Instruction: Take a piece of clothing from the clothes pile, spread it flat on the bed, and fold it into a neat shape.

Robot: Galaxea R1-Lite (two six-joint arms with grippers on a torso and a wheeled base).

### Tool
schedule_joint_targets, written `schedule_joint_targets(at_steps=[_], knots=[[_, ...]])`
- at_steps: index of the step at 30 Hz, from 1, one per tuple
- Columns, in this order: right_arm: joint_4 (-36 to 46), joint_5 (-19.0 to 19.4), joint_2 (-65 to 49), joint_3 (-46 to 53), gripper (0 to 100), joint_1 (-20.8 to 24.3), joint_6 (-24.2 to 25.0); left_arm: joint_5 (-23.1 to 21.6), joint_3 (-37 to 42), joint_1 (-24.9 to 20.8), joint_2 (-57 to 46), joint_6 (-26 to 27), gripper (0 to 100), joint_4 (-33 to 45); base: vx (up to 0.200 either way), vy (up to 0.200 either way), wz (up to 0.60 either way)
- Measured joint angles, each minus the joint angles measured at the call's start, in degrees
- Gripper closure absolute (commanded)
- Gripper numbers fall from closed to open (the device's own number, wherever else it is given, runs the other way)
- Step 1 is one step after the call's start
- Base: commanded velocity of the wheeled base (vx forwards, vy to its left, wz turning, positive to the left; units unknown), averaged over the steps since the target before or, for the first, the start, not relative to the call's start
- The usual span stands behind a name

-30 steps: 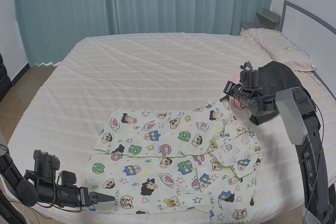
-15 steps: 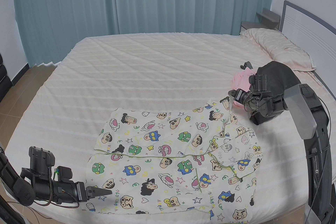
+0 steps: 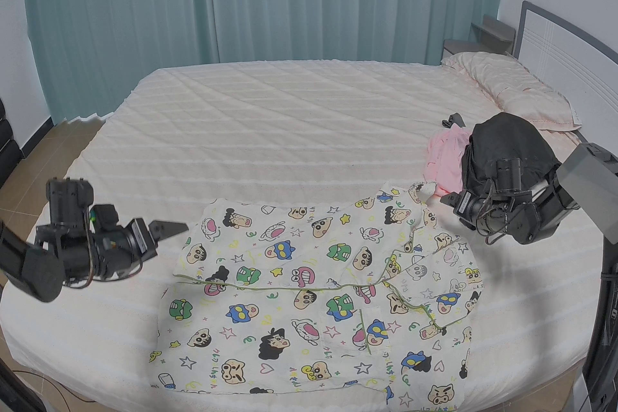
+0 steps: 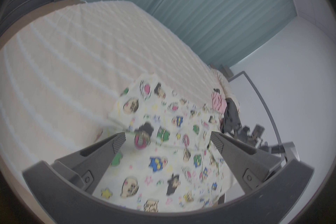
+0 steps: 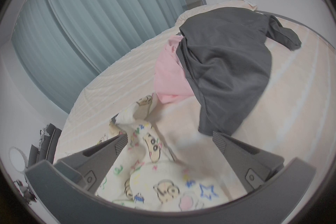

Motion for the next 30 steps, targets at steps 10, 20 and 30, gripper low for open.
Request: schedule_joint_targets(at_steps=[10, 20, 30], knots=[[-12.37, 0.11, -8.36, 19.1, 0, 0.77, 4.9, 2.54, -28.5, 0.24, 13.81, 0.55, 0, 9.96, 0.0, 0.0, 0.0], [-25.03, 0.11, -12.04, 32.91, 0, 1.13, 9.16, 2.27, -46.47, 0.57, 30.46, 6.45, 0, 18.37, 0.0, 0.0, 0.0], [-36.0, 0.27, -13.98, 43.39, 0, 1.18, 11.45, 0.38, -53.29, 1.71, 38.24, 6.89, 0, 18.86, 0.0, 0.0, 0.0]])
